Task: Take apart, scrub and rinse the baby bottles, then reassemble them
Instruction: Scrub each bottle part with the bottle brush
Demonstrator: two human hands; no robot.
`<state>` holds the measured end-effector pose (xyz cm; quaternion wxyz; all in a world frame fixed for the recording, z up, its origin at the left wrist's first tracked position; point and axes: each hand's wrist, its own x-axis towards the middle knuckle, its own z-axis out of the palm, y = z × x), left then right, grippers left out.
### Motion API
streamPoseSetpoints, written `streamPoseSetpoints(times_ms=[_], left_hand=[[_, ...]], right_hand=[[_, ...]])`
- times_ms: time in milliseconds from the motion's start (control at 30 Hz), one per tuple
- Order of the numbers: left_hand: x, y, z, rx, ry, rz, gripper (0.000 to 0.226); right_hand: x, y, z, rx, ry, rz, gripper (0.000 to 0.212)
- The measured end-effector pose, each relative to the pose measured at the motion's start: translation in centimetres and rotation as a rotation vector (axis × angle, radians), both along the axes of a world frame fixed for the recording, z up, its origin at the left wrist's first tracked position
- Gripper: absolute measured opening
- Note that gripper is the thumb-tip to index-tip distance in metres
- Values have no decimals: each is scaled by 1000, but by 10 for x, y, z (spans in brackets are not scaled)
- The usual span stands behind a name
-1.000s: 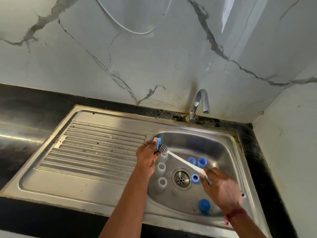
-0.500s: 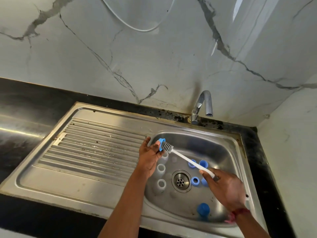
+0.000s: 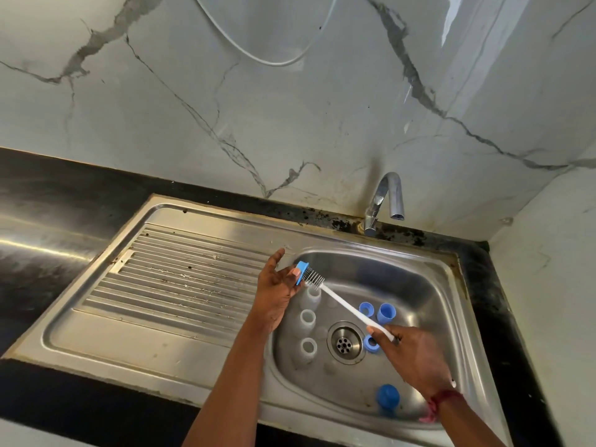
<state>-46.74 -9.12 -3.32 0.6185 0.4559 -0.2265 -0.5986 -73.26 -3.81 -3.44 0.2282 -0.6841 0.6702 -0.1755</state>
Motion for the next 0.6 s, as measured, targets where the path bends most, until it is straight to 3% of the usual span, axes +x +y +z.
streamPoseSetpoints(times_ms=[167, 333, 467, 600], left_hand=[[5, 0, -2, -29, -17, -11, 56], [9, -1, -2, -76, 94, 5, 51], [9, -2, -4, -53, 142, -18, 46], [9, -5, -6, -19, 183, -29, 25]], right_hand=[[-1, -4, 2, -26, 101, 74, 61], [0, 0, 6, -48, 51, 125, 64], [1, 4, 7, -29, -74, 53, 57], [-6, 10, 4, -14, -208, -117, 41]])
